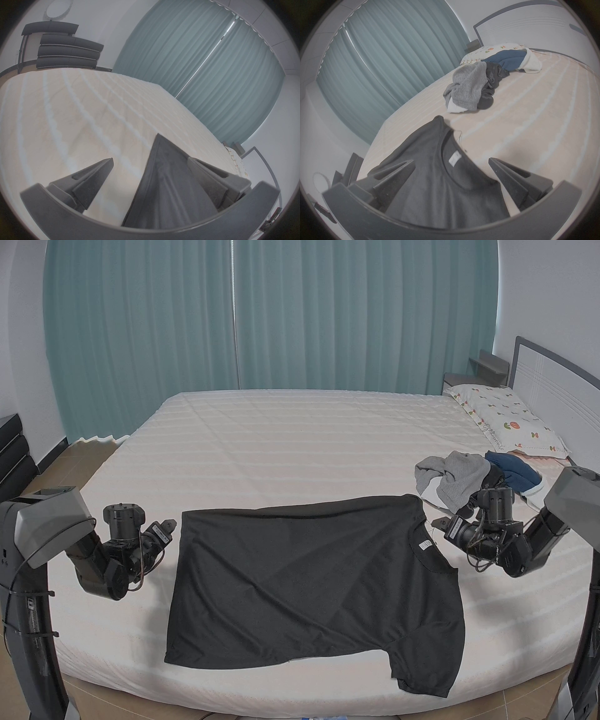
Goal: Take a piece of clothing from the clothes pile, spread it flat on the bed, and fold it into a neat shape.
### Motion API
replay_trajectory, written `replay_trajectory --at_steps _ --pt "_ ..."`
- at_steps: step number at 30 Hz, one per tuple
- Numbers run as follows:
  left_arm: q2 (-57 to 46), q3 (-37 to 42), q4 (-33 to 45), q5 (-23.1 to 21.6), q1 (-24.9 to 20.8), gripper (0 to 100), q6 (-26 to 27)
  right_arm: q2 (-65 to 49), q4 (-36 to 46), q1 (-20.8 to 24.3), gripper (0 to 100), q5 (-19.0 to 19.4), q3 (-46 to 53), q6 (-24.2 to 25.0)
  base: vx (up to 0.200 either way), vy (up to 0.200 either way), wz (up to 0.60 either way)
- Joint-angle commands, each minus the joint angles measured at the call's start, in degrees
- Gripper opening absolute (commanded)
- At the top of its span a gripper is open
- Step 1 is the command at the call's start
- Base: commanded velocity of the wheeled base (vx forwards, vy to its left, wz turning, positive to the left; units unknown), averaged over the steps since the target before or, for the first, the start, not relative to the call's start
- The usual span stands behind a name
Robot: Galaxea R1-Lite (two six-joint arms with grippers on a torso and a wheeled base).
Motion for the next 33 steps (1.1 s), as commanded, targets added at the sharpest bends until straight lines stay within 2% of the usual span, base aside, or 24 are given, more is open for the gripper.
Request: replay_trajectory --at_steps 1,5,8,9,14,26,33 --pt "-23.55 31.98 -3.49 -7.41 -6.34 100 -5.21 -14.66 -26.44 1.72 100 8.83 40.6 5.0 0.0 0.0 0.0" --pt "-27.86 37.78 -3.4 -11.98 -8.09 100 -8.46 -12.29 -33.82 1.63 100 11.47 45.97 9.13 0.0 0.0 0.0" --pt "-28.92 39.1 -3.4 -12.41 -8.97 100 -9.78 -11.32 -35.05 1.63 100 11.47 46.67 9.22 0.0 0.0 0.0" --pt "-29.79 41.47 -3.4 -12.68 -11.61 100 -12.24 -10.09 -35.67 1.63 100 11.21 47.81 9.39 0.0 0.0 0.0" --pt "-29.09 43.05 -3.31 -12.85 -12.05 100 -12.42 -10.44 -34.35 0.4 100 11.03 47.81 10.1 0.0 0.0 0.0" --pt "-25.4 44.46 -3.49 -12.85 -12.05 100 -11.98 -10.53 -33.38 0.05 100 11.12 47.81 10.1 -0.2 0.0 0.0" --pt "-19.51 43.23 -3.66 -12.77 -12.14 100 -11.89 -10.36 -32.85 0.22 100 11.12 47.81 9.92 0.0 0.0 0.0"
